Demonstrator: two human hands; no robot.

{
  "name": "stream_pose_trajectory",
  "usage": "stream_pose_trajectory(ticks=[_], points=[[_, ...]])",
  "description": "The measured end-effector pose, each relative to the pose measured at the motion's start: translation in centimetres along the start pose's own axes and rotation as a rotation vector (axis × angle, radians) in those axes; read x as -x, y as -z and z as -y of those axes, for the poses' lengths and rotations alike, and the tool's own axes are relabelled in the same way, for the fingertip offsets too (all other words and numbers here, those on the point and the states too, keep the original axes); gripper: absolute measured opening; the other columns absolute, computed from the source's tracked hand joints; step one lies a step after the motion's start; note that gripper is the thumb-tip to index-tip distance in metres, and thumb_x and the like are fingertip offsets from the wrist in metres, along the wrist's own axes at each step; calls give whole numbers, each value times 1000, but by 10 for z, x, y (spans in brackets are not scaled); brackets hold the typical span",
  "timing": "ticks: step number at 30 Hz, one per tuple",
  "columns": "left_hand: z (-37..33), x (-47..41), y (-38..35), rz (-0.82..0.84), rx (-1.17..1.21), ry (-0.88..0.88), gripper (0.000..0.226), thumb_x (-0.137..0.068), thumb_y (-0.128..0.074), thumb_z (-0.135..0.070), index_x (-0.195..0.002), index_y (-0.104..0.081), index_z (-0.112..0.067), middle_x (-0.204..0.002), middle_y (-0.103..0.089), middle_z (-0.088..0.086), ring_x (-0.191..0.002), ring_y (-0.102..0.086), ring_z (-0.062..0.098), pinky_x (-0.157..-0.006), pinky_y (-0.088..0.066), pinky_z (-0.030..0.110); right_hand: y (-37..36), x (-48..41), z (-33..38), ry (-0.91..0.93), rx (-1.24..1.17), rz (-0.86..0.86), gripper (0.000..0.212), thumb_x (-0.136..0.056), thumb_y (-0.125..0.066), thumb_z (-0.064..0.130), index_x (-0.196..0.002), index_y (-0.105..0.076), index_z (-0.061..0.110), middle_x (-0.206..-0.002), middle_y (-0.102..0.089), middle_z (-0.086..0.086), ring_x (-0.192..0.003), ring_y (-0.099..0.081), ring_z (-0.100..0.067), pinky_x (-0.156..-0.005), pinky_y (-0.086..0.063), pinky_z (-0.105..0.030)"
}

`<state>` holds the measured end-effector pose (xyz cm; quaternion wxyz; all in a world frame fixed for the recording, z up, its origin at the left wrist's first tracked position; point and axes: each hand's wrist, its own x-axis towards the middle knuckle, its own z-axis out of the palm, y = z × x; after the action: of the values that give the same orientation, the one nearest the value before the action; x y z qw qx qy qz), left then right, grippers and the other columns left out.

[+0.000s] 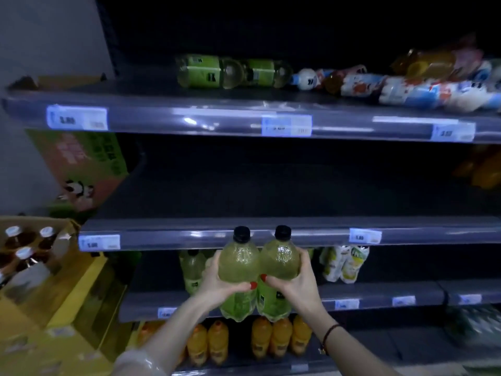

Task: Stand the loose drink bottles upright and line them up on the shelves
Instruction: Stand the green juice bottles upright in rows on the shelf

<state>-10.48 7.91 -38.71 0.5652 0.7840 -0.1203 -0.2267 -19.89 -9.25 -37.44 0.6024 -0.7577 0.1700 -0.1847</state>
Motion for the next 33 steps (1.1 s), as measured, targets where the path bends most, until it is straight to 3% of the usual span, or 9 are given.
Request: stream_pose_trajectory(ticks=[3, 7, 11, 14, 18, 21, 26, 29, 33], points=[[50, -29, -25, -22, 29, 57, 123, -50, -91, -29, -149, -18, -28, -150, -29, 2, -133, -38, 23, -111, -35, 48, -4, -14, -61, -2, 15, 0, 76, -61, -87, 4, -117, -41, 29, -108, -61, 7, -93, -62, 8, -74, -50, -10], [103, -72, -56, -102, 20, 45, 116, -44, -95, -25, -142, -33, -20, -139, -45, 3, -124, -48, 21, -108, -40, 43, -10, -41, -129, 3, 59, -5, 85, -55, -91, 25, -119, -39, 42, -116, -60, 7, -107, -61, -9, -96, -50, -36], [137, -129, -84, -208, 24, 17, 103, -49, -93, -17, -136, -39, -15, -131, -52, 4, -119, -52, 22, -105, -43, 40, -13, -82, -189, 66, 56, -9, 74, -61, -87, 3, -112, -43, 33, -110, -63, 5, -97, -63, 2, -85, -52, -17], [156, -161, -103, -279, 13, 12, 95, -52, -92, -19, -130, -41, -6, -126, -56, 10, -116, -54, 25, -101, -46, 37, -17, -105, -226, 111, 56, -31, 71, -59, -90, 10, -112, -48, 31, -112, -66, -1, -102, -65, -8, -92, -54, -34], [166, -190, -112, -350, -12, 26, 60, -64, -87, -22, -109, -54, -1, -106, -64, 10, -94, -62, 21, -81, -53, 31, -26, -131, -254, 96, 35, -59, 86, -55, -91, 30, -127, -43, 24, -121, -61, -3, -112, -60, -14, -99, -50, -40], [170, -202, -113, -345, -61, 26, 40, -69, -84, -21, -95, -65, 3, -91, -71, 17, -70, -62, 20, -72, -56, 37, -31, -147, -266, 119, 51, -62, 94, -53, -92, 30, -131, -40, 19, -121, -60, -4, -112, -60, -14, -100, -49, -35], [172, -205, -111, -313, -50, -76, 78, -72, -80, -16, -135, -35, -8, -109, -61, 6, -92, -55, 16, -81, -44, 19, -34, -162, -275, 133, 34, -36, 75, -64, -85, 5, -122, -41, 21, -113, -62, -1, -102, -62, -9, -86, -51, -15], [173, -208, -111, -303, -69, -103, 83, -77, -76, -17, -142, -25, -13, -125, -57, 11, -110, -58, 26, -88, -44, 23, -34, -170, -277, 139, 57, -35, 72, -66, -85, 5, -122, -43, 22, -115, -63, -2, -107, -62, -13, -85, -50, -11], [177, -211, -115, -327, -135, -75, 80, -79, -74, -23, -141, -24, -10, -108, -63, 11, -89, -64, 26, -81, -55, 32, -32, -167, -277, 98, 96, -54, 79, -66, -86, 10, -131, -42, 19, -108, -62, 7, -105, -60, -11, -88, -50, -18]])
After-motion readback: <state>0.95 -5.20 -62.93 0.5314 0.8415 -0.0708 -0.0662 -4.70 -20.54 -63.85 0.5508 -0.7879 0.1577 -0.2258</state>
